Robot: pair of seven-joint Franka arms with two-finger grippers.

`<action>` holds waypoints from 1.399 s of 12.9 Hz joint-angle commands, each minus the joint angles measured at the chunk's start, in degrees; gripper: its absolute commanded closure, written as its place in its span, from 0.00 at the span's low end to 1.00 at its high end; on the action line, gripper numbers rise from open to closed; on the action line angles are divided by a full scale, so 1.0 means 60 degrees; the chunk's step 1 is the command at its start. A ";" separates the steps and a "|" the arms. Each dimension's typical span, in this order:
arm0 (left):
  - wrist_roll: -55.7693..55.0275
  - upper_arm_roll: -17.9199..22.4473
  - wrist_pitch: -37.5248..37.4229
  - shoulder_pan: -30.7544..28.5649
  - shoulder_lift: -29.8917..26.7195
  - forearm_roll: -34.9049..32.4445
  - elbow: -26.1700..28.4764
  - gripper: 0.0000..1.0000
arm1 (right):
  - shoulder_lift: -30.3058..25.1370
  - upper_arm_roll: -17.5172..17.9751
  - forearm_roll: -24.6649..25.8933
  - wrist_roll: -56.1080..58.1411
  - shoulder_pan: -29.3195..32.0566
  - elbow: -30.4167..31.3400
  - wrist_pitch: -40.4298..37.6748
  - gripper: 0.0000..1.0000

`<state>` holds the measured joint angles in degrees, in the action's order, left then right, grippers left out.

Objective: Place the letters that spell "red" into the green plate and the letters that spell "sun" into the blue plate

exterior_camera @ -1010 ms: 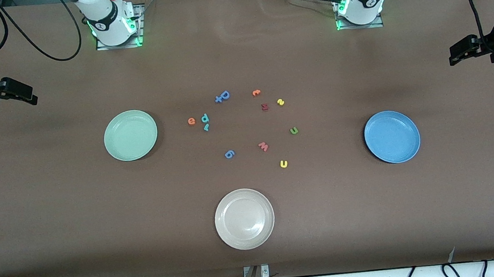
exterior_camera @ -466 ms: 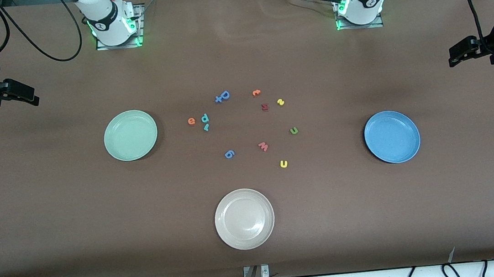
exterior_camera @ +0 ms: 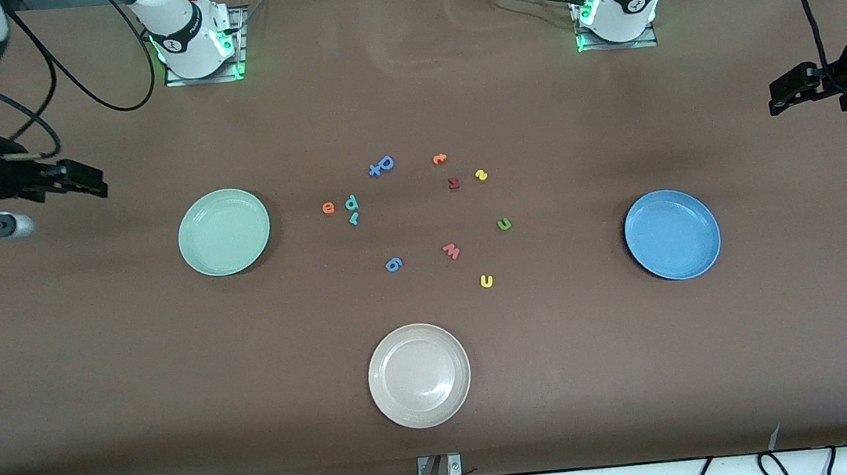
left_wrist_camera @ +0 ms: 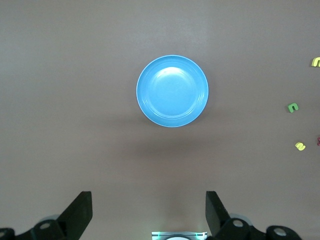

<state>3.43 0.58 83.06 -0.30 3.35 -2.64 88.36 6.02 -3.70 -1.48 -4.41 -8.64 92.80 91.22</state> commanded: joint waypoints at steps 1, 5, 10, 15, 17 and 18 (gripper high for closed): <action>-0.0015 0.0049 0.0087 0.0093 -0.0016 0.0089 0.0097 0.00 | 0.0635 -0.0028 -0.0133 -0.0129 -0.0668 -0.0349 0.0074 0.00; -0.0015 0.0035 0.0130 0.0108 -0.0016 0.0089 0.0142 0.00 | 0.1165 -0.0028 -0.0148 -0.0463 -0.1473 -0.0101 0.0601 0.00; -0.0015 0.0035 0.0174 0.0122 -0.0001 0.0162 0.0156 0.00 | 0.1574 -0.0028 -0.0119 -0.3562 -0.3580 0.1538 0.3731 0.00; -0.0658 -0.0389 0.0292 0.0240 0.0175 0.0221 0.0244 0.00 | 0.2261 -0.0014 -0.0060 -0.3937 -0.4682 0.3105 0.6378 0.00; -0.0805 -0.0478 0.0306 0.0254 0.0262 0.0221 0.0230 0.00 | 0.2730 0.0030 -0.0090 -0.4228 -0.5107 0.3575 0.7716 0.01; -0.0878 -0.0609 0.0335 0.0254 0.0306 0.0221 0.0230 0.00 | 0.2892 0.0074 -0.0090 -0.4506 -0.5210 0.3707 0.8025 0.01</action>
<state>-0.53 -2.49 84.16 1.10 5.21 -2.13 89.04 22.22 -3.16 -1.82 -28.81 -37.92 112.95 135.14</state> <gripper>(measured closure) 0.000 0.004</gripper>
